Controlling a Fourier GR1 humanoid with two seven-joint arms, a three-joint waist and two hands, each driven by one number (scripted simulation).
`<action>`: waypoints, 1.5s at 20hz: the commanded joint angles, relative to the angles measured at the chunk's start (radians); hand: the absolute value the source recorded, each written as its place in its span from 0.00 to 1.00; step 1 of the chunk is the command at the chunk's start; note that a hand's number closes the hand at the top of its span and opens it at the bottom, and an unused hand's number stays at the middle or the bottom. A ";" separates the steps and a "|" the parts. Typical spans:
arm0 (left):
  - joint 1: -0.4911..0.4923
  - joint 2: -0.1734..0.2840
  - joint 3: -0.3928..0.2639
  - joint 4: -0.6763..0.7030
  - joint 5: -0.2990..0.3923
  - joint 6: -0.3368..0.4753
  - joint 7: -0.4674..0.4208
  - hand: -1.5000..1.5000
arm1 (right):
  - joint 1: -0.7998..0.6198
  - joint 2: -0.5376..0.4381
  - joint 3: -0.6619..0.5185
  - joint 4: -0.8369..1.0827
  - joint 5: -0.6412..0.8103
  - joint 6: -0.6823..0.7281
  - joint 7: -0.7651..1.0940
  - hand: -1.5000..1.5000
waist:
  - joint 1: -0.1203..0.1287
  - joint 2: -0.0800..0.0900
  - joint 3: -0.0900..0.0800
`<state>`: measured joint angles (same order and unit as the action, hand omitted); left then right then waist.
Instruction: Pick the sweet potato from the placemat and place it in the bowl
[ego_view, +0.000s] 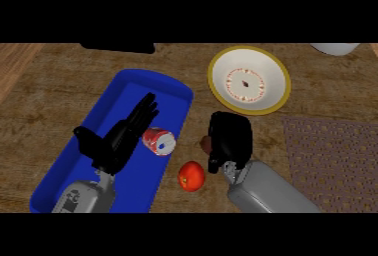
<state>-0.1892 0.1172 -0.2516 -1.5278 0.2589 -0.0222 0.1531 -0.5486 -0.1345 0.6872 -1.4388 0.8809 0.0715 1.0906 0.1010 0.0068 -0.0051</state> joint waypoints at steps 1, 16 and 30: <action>-0.008 0.010 0.041 0.025 -0.001 0.015 -0.006 0.50 | -0.160 0.128 0.131 0.009 0.036 -0.004 0.229 1.00 | -0.047 -0.006 0.003; 0.031 0.033 0.066 0.007 0.016 -0.015 -0.010 0.50 | -0.631 0.133 -0.011 0.076 0.010 0.079 0.390 1.00 | -0.064 -0.012 0.003; 0.052 -0.004 0.060 -0.015 -0.009 0.010 -0.018 0.50 | -0.622 0.105 -0.308 0.355 0.158 -0.116 0.051 1.00 | -0.089 -0.004 0.005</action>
<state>-0.1405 0.1330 -0.1834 -1.5400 0.2589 -0.0244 0.1339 -1.1831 -0.0315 0.4421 -1.1506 1.0075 0.0538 1.1053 0.0151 0.0014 -0.0006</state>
